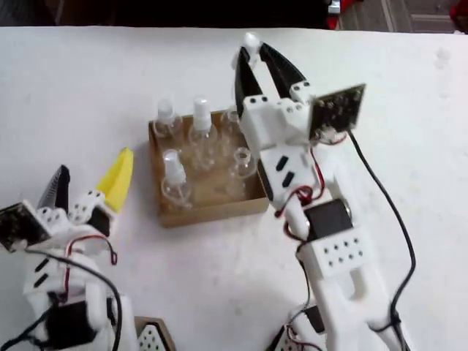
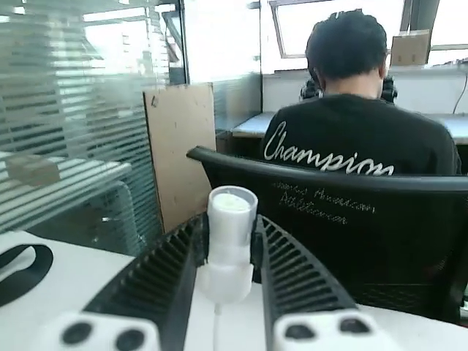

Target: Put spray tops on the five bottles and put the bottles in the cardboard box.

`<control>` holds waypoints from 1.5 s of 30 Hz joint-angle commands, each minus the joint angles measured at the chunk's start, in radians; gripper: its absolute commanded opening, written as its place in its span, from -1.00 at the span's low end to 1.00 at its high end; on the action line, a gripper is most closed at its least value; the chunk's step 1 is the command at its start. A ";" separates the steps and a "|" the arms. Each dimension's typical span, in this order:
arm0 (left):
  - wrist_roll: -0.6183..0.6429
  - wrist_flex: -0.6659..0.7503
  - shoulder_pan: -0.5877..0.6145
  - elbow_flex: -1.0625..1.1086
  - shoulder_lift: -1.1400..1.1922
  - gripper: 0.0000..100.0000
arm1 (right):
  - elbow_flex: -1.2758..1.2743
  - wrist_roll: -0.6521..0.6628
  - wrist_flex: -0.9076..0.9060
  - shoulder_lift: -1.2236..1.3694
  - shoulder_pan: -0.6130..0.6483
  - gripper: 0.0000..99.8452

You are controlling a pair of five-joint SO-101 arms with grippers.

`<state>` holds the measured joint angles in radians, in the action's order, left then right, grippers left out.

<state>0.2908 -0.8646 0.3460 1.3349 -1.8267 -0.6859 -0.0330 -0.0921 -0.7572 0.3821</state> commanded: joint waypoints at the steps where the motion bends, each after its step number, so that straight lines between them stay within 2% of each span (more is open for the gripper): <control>1: 0.057 0.170 0.088 0.089 0.010 -0.52 | 0.054 0.018 0.068 0.042 -0.012 -0.97; 4: 0.112 0.215 0.131 0.110 0.010 -0.79 | 0.054 0.018 0.097 0.071 -0.008 -0.97; 7: 0.084 0.229 0.143 0.112 0.010 -0.97 | 0.054 0.018 0.101 0.094 -0.013 -0.97; 10: 0.041 0.222 0.139 0.114 0.010 -0.93 | 0.054 0.017 0.101 0.113 -0.021 -0.97; 16: 0.040 0.232 0.137 0.140 0.010 -0.95 | 0.054 0.014 0.101 0.142 -0.024 -0.97; 23: 0.035 0.358 0.114 0.213 0.010 -0.95 | 0.046 0.017 0.096 0.189 -0.028 -0.97; 29: 0.034 0.371 0.101 0.226 0.010 -0.95 | 0.046 0.018 0.107 0.303 -0.030 -0.97; 40: 0.031 0.371 0.101 0.227 0.010 -0.95 | -0.009 0.052 0.206 0.429 -0.048 -0.97; 45: -0.069 0.367 0.071 0.227 0.010 -0.95 | -0.114 0.130 0.366 0.446 -0.048 -0.97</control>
<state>0.2908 -0.5194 0.4626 1.5696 -1.8052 -0.7795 0.0560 0.1811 -0.3076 0.3376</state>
